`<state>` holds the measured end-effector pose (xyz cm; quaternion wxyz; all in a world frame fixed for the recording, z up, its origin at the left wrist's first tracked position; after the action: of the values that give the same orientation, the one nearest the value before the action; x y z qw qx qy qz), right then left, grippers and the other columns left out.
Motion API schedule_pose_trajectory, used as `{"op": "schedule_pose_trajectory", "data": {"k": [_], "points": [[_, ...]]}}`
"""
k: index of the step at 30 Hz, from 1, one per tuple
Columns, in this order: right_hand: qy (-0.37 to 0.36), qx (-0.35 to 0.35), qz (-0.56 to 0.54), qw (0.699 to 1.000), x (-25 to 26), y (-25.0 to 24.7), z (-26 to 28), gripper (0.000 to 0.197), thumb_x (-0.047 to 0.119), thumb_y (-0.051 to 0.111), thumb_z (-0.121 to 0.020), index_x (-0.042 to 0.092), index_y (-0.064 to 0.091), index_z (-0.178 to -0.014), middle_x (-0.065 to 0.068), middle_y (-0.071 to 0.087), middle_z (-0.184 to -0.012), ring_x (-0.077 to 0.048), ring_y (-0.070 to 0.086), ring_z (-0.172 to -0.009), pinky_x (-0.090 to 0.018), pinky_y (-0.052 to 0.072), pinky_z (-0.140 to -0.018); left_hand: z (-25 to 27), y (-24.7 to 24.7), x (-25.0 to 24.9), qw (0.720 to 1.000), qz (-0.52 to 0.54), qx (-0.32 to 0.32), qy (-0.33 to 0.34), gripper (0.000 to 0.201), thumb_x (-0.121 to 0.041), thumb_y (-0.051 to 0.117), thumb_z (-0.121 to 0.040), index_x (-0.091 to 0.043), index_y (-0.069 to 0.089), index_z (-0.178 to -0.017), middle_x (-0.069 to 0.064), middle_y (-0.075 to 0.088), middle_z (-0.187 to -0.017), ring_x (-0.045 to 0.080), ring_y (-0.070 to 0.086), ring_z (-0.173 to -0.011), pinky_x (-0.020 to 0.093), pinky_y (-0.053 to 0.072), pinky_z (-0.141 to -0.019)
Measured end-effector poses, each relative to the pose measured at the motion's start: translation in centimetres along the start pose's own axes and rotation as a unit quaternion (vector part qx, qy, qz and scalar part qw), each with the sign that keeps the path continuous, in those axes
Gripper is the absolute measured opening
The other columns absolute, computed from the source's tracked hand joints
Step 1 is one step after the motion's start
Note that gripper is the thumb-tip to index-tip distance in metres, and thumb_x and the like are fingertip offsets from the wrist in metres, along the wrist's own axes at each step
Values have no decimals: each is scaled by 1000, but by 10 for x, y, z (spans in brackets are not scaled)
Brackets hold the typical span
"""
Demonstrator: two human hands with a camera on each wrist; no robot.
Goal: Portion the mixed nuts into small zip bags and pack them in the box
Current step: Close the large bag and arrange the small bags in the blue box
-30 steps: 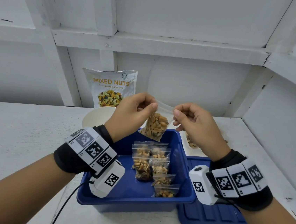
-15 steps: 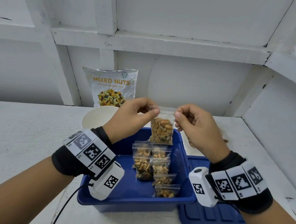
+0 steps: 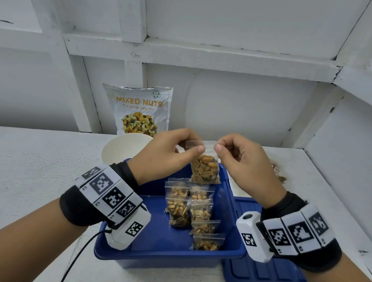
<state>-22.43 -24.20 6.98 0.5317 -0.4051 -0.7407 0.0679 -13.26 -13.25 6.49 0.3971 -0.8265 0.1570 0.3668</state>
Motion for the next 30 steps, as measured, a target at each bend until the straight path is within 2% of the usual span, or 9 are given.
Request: {"op": "schedule_pose_trajectory", "data": {"k": [2,6,10,14,19,21,24,27,30], "points": [[4,2,0,1000,-1,1,0,12,14,55,-91,21,57,-81,11,56,-66,2,53,-64,-9,42,-61,0,0,-2,1000,-11,-6,10,4,-19,60,-89,-16,62,-88,-19,56,-72,-13,53,-65,6,38,-59],[14,7,-20,1000,1,3,1,9,14,55,-91,21,58,-85,11,57,-72,5,53,-67,-8,42,-62,0,-3,-4,999,-22,-37,23,12,-30,53,-83,-21,61,-86,-19,59,-76,-9,56,-74,11,42,-61],[16,14,-18,1000,0,4,2,5,15,58,-89,18,62,-89,10,60,-75,3,54,-70,-8,43,-64,0,-3,-7,997,-41,-46,45,10,-29,52,-83,-23,60,-85,-21,58,-76,-3,56,-76,17,44,-64],[12,8,-16,1000,0,4,3,5,14,59,-89,16,63,-86,10,58,-70,1,53,-65,-9,42,-61,1,0,-6,997,-44,-38,49,16,-34,51,-82,-21,60,-85,-21,57,-75,-8,55,-75,12,42,-62],[-1,9,-6,1000,2,4,5,6,13,59,-88,14,64,-86,5,59,-68,-7,53,-64,-16,43,-59,0,2,-8,997,-36,-20,60,35,-44,48,-79,-13,64,-86,-13,60,-74,0,54,-72,7,38,-60],[-2,10,-3,1000,3,4,4,6,12,59,-88,13,64,-86,3,60,-69,-10,54,-65,-19,44,-60,-1,3,-11,997,-43,-16,69,35,-42,49,-81,-11,64,-85,-14,59,-73,-2,54,-70,6,37,-61],[-10,14,6,1000,4,6,5,5,12,58,-88,11,63,-88,8,57,-71,-3,52,-64,-14,42,-59,-1,3,-12,995,-55,-19,77,19,-30,55,-84,-12,63,-84,-19,55,-74,-11,53,-71,3,35,-63],[-23,20,20,999,8,8,6,4,12,59,-88,12,62,-91,12,56,-74,4,52,-65,-8,40,-60,1,2,-14,993,-62,-33,97,26,-33,51,-83,-10,64,-83,-20,54,-74,-12,52,-72,2,35,-65],[-33,19,33,999,8,8,5,7,11,59,-88,10,64,-92,14,55,-74,5,52,-66,-7,39,-60,2,2,-15,991,-66,-36,108,28,-33,50,-82,-9,65,-83,-14,57,-73,-10,53,-72,2,35,-66]]}}
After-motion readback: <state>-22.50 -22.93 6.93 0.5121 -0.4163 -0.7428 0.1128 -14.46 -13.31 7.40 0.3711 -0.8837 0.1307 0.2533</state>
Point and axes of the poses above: each hand's wrist, its own z-axis away from the middle knuckle, its own y-axis out of the palm, x = y × z, the point moved 7 cm from there along -z, towards the middle knuckle
